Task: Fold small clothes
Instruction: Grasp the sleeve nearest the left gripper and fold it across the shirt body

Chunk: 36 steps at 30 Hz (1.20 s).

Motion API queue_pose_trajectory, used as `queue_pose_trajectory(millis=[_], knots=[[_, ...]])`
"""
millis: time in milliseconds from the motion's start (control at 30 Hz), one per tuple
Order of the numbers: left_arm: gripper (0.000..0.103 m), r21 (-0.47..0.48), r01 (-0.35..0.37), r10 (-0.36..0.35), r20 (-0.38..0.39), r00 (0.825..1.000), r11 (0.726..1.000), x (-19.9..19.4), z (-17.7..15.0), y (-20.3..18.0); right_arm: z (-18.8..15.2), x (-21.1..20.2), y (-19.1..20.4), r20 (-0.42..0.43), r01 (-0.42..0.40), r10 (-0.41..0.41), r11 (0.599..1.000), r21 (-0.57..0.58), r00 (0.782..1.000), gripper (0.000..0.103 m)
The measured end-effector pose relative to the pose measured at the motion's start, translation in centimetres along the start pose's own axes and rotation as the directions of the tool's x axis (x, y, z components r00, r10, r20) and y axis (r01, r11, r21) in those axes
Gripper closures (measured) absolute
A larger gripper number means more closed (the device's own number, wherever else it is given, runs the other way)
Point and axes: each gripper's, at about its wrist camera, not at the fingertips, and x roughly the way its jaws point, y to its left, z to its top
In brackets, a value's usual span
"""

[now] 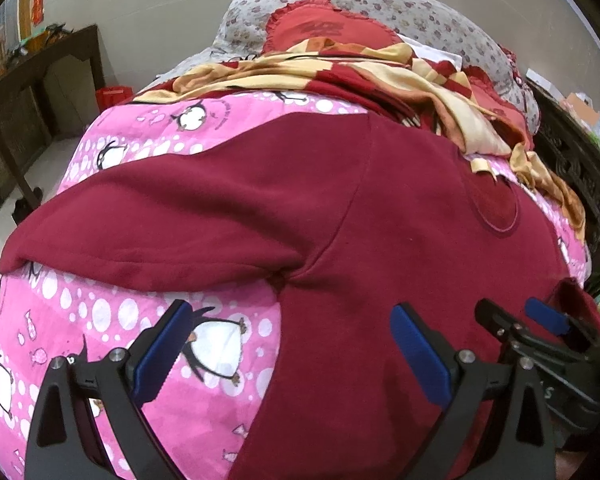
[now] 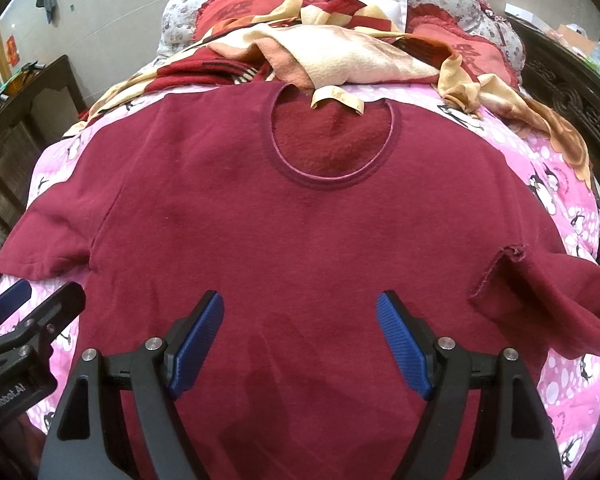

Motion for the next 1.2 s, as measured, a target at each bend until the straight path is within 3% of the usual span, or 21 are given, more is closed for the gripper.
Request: queue_pose_trajectory(millis=[133, 233, 300, 367, 433, 600, 633, 667, 733, 767, 800, 833, 967, 1067, 1133, 1200], knots=[[0.002, -0.117, 0.067, -0.065, 0.019, 0.998, 0.991, -1.7, 0.7, 4.2, -0.1, 0.3, 0.4, -0.010, -0.010, 0.010, 1.000, -0.010, 1.000, 0.020], [0.002, -0.279, 0.060, -0.050, 0.043, 0.998, 0.958, -2.7, 1.3, 10.1, -0.1, 0.4, 0.6, -0.014, -0.020, 0.020, 1.000, -0.011, 1.000, 0.020], [0.002, -0.381, 0.023, -0.002, 0.057, 0.998, 0.924, -3.0, 1.3, 13.7, -0.1, 0.4, 0.7, -0.014, -0.030, 0.030, 1.000, -0.009, 0.999, 0.020], [0.003, -0.488, -0.039, 0.066, 0.039, 0.997, 0.872, -2.7, 1.0, 17.8, 0.0, 0.5, 1.0, -0.015, -0.033, 0.032, 0.999, -0.015, 0.999, 0.020], [0.003, -0.578, -0.051, 0.088, 0.036, 0.995, 0.814, -2.1, 0.6, 21.0, -0.1, 0.6, 1.3, -0.018, -0.034, 0.033, 0.999, -0.024, 0.999, 0.020], [0.004, -0.752, -0.014, 0.060, 0.034, 0.998, 0.659, 1.3, 0.2, 26.7, -0.3, 0.7, 1.9, -0.034, -0.032, 0.030, 0.998, -0.051, 0.999, 0.020], [0.004, -0.774, -0.004, 0.051, 0.036, 0.998, 0.633, 1.9, 0.2, 27.5, -0.3, 0.7, 1.9, -0.036, -0.028, 0.026, 0.998, -0.056, 0.999, 0.020], [0.004, -0.782, 0.000, 0.060, 0.049, 0.997, 0.624, 2.2, 0.4, 27.9, -0.3, 0.6, 1.8, -0.034, -0.024, 0.022, 0.998, -0.059, 0.999, 0.020], [0.013, -0.751, -0.011, 0.101, 0.074, 0.992, 0.660, 2.2, 1.8, 27.6, -0.3, 0.4, 1.5, -0.025, -0.017, 0.016, 0.998, -0.056, 1.000, 0.020], [0.044, -0.727, -0.012, 0.086, 0.065, 0.994, 0.686, 2.4, 2.5, 27.4, -0.2, 0.1, 1.2, -0.015, -0.014, 0.013, 0.999, -0.049, 1.000, 0.020], [0.084, -0.704, -0.023, 0.069, 0.036, 0.997, 0.709, 2.7, 3.3, 26.8, -0.1, -0.4, 0.8, 0.010, -0.012, 0.013, 0.999, -0.036, 1.000, 0.020], [0.093, -0.678, -0.038, 0.061, 0.010, 0.998, 0.734, 2.7, 4.1, 26.1, -0.1, -0.9, 0.4, 0.032, -0.012, 0.013, 1.000, -0.026, 0.999, 0.020], [0.094, -0.552, 0.076, 0.011, 0.152, 0.988, 0.830, -1.5, 6.5, 21.2, 0.4, -2.7, -1.4, 0.094, 0.008, -0.008, 1.000, -0.002, 0.996, 0.020], [0.094, -0.371, 0.190, -0.095, 0.261, 0.961, 0.909, -5.6, 8.1, 13.5, 0.8, -3.5, -3.2, 0.115, 0.038, -0.039, 0.999, 0.016, 0.993, 0.020], [0.093, -0.242, 0.274, -0.197, 0.298, 0.934, 0.931, -7.5, 8.6, 7.9, 0.9, -3.9, -4.7, 0.120, 0.054, -0.059, 0.998, 0.045, 0.991, 0.020], [0.093, -0.120, 0.374, -0.329, 0.286, 0.900, 0.920, -8.4, 8.4, 1.9, 0.9, -4.4, -6.6, 0.122, 0.054, -0.065, 0.994, 0.093, 0.990, 0.020]])
